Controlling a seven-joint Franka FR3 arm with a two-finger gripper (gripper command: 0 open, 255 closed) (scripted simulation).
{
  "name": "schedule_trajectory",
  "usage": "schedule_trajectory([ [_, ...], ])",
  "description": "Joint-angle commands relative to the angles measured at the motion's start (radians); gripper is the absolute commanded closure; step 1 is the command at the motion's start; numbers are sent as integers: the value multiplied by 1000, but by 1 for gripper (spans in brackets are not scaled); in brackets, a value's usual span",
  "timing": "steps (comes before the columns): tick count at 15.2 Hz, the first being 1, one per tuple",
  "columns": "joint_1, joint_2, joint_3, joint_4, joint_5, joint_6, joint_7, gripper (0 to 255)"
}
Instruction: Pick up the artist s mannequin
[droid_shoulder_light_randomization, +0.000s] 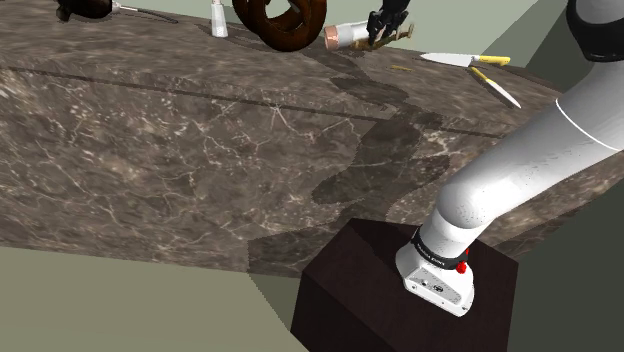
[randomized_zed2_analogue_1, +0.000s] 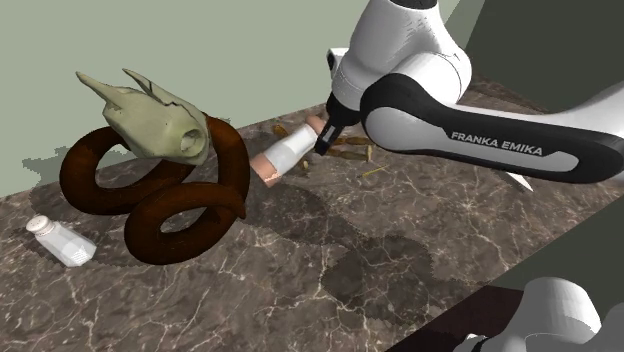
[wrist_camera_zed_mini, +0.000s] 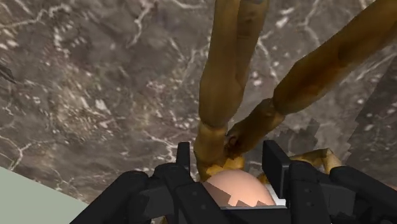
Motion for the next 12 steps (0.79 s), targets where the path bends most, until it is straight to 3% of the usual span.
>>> schedule_trajectory([
  [1,1,0,2,28,2,-27,-1,255],
  [12,6,28,4,179,15,-151,-15,255],
])
